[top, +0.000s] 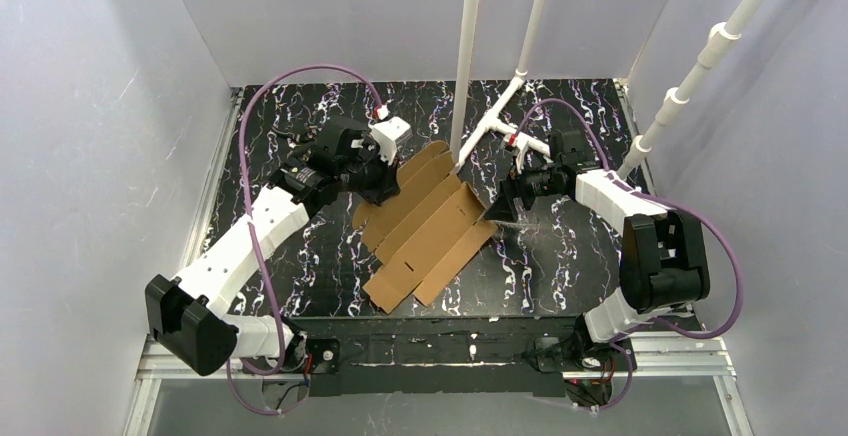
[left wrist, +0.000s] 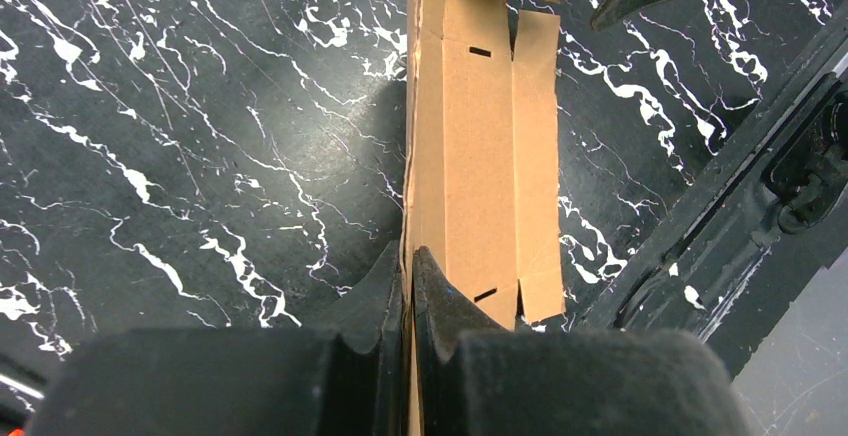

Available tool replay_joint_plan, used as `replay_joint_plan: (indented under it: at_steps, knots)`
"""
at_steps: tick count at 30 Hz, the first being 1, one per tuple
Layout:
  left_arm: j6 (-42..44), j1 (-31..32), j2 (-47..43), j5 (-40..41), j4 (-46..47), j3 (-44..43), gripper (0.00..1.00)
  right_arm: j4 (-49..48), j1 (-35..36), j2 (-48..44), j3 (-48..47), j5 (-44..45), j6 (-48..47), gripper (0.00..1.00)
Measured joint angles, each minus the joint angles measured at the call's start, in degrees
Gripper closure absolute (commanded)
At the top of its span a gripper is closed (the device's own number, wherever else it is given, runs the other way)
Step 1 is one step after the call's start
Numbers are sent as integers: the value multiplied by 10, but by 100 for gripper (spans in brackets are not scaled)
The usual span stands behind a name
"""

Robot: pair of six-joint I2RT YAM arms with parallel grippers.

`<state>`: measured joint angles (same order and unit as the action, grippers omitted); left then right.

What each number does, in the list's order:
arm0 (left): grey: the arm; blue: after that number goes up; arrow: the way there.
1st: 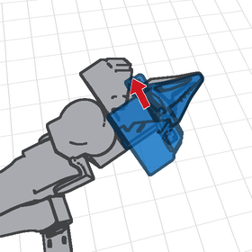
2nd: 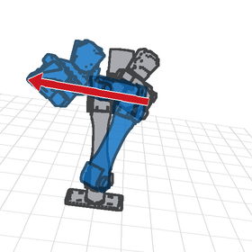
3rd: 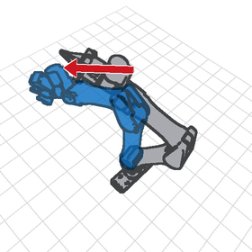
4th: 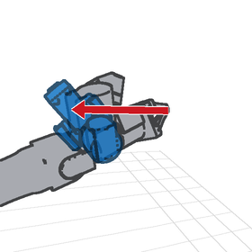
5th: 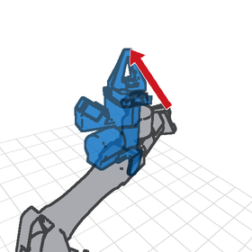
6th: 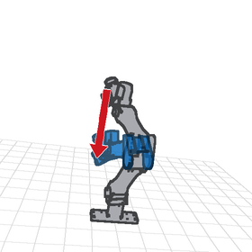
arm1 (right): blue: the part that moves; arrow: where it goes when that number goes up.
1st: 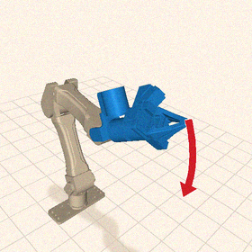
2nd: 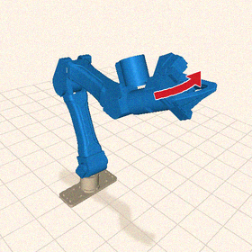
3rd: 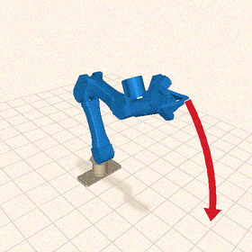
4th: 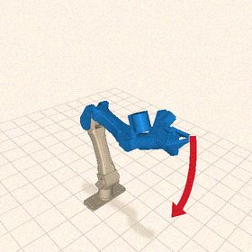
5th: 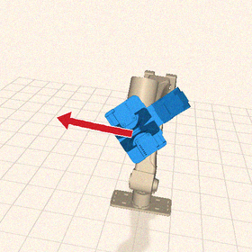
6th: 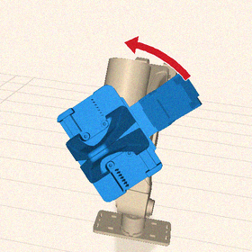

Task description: Fold the paper box

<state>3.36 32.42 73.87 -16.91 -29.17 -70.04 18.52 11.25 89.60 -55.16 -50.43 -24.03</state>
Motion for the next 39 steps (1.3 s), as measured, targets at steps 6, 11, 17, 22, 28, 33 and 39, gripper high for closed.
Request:
replay_joint_plan:
  at_steps: [6,11,17,22,28,33,39]
  knots:
    - [17,0,0,11,-22,-26,100,2,0,-2,-3,-12,0,2]
    - [35,9,1,31,-31,-30,100,-15,8,-2,-3,-11,16,2]
    - [78,53,13,82,-40,-50,100,-81,16,-9,16,-7,42,2]
    - [115,91,32,143,-46,-80,100,-156,17,-30,57,1,74,2]
    - [135,120,52,194,-49,-96,100,-228,33,-34,79,46,120,5]
    - [136,131,56,213,-54,-101,100,-261,56,-34,82,87,143,15]
    - [132,135,56,221,-57,-106,100,-271,70,-32,82,129,151,32]
